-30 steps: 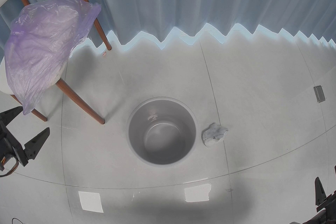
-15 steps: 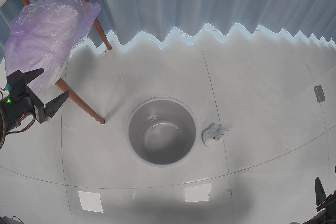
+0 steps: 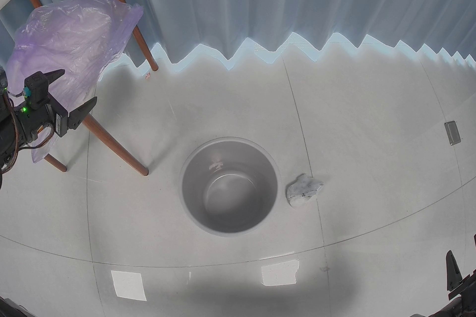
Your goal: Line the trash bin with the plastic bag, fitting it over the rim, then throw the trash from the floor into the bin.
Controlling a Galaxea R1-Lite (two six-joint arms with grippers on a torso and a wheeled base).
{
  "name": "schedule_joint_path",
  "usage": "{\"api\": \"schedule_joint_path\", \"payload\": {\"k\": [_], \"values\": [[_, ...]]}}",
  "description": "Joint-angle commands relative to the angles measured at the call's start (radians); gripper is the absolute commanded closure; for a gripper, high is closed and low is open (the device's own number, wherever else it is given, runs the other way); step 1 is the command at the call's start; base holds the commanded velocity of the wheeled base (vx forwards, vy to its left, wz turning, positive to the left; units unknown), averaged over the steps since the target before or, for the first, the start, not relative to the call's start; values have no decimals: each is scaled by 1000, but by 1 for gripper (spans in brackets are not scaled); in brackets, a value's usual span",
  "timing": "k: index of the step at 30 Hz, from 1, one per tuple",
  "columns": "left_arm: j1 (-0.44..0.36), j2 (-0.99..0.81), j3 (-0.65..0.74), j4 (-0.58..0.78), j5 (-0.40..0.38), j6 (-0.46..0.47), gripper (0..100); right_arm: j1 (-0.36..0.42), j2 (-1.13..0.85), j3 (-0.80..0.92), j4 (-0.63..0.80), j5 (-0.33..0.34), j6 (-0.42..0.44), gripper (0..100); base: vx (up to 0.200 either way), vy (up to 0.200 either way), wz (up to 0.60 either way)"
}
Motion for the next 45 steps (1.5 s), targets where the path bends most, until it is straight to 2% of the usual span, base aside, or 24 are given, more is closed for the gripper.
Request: {"api": "schedule_joint_path", "payload": {"k": [1,26,27,36,43,45], "values": [[26,44,-6,0,6,2,0,0,-18,18,0,0,0,0,0,0,0],[68,110,-34,-25,61,28,0,0,-18,18,0,0,2,0,0,0,0],[68,110,-34,-25,61,29,100,0,-18,18,0,0,0,0,0,0,0],[112,115,-34,-22,80,19,100,0,-18,18,0,0,0,0,0,0,0],[103,41,3,-23,89,-83,100,0,-18,18,0,0,0,0,0,0,0],[102,29,15,-23,81,-155,100,0,-18,18,0,0,0,0,0,0,0]]}}
